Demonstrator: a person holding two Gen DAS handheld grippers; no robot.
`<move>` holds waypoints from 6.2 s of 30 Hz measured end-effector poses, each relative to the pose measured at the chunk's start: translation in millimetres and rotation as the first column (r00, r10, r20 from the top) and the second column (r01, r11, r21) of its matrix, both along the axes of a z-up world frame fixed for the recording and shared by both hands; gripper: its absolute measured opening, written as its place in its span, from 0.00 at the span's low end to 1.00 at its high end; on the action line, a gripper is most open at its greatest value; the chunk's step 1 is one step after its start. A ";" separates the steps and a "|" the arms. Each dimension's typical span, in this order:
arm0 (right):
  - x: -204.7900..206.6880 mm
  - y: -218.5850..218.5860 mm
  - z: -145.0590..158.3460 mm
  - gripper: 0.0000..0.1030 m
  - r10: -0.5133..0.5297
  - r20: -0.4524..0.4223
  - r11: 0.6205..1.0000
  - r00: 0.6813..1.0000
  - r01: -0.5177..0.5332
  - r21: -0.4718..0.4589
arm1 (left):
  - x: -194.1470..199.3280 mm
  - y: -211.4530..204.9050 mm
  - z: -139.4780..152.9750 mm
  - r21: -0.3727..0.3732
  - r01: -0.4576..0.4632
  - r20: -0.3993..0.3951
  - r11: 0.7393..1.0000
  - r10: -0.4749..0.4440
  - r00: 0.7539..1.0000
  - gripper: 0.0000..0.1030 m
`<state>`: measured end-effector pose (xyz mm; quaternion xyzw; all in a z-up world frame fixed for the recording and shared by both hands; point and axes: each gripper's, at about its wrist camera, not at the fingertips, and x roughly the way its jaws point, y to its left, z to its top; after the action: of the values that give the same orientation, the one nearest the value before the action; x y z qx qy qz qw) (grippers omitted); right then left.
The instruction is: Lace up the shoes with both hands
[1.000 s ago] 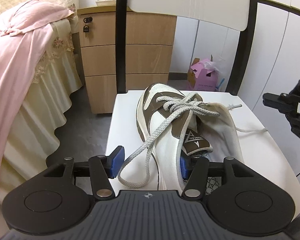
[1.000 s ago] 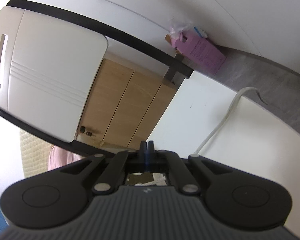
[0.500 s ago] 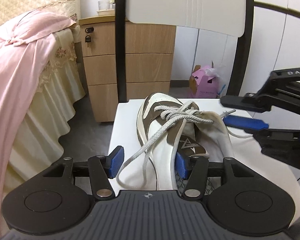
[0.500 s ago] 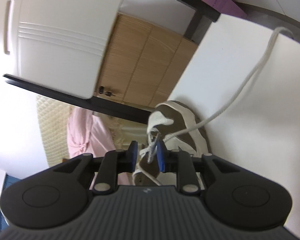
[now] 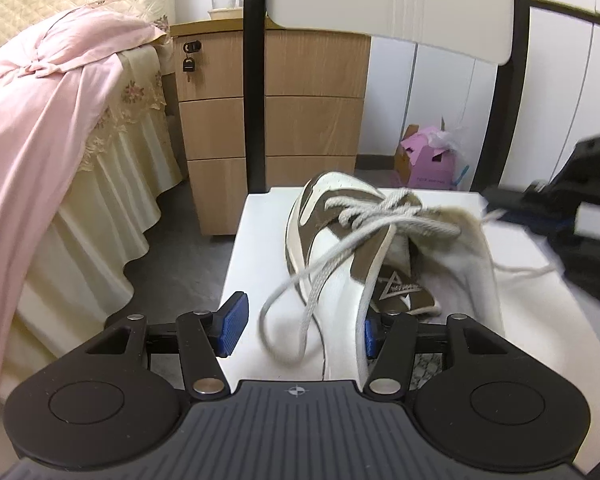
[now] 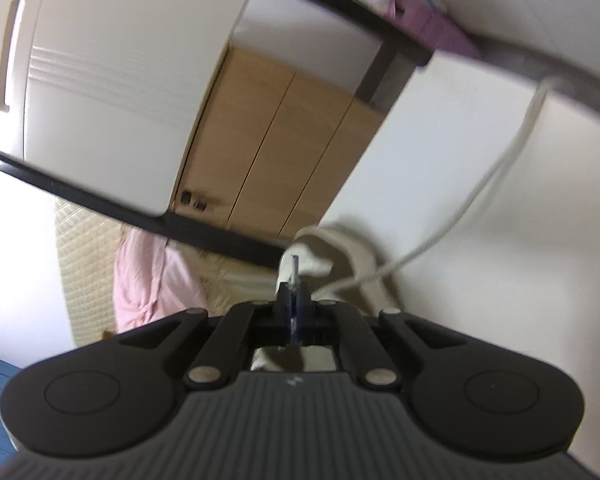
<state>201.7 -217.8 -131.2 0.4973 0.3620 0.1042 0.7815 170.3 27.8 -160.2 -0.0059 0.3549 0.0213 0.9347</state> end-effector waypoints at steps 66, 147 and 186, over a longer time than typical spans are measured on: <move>-75.8 -13.9 -0.2 0.03 -0.027 -0.132 0.970 0.991 -0.006 -0.242 | 5.5 3.6 13.9 -0.070 0.064 0.007 0.995 -0.064 0.998 0.18; 29.5 -120.6 -17.4 0.99 -0.444 0.164 0.879 0.881 0.394 0.268 | 1.2 27.9 27.9 -0.061 0.230 0.123 0.971 -0.222 0.967 0.79; -10.5 82.0 122.1 0.04 0.624 0.277 0.766 0.730 -0.505 -0.397 | -11.6 8.9 55.3 -0.166 0.402 0.364 0.900 -0.323 0.873 0.04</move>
<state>191.3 -135.8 -9.1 0.2078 0.3437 0.3819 0.8324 158.7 36.7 -104.9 -0.0536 0.1893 -0.1993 0.9600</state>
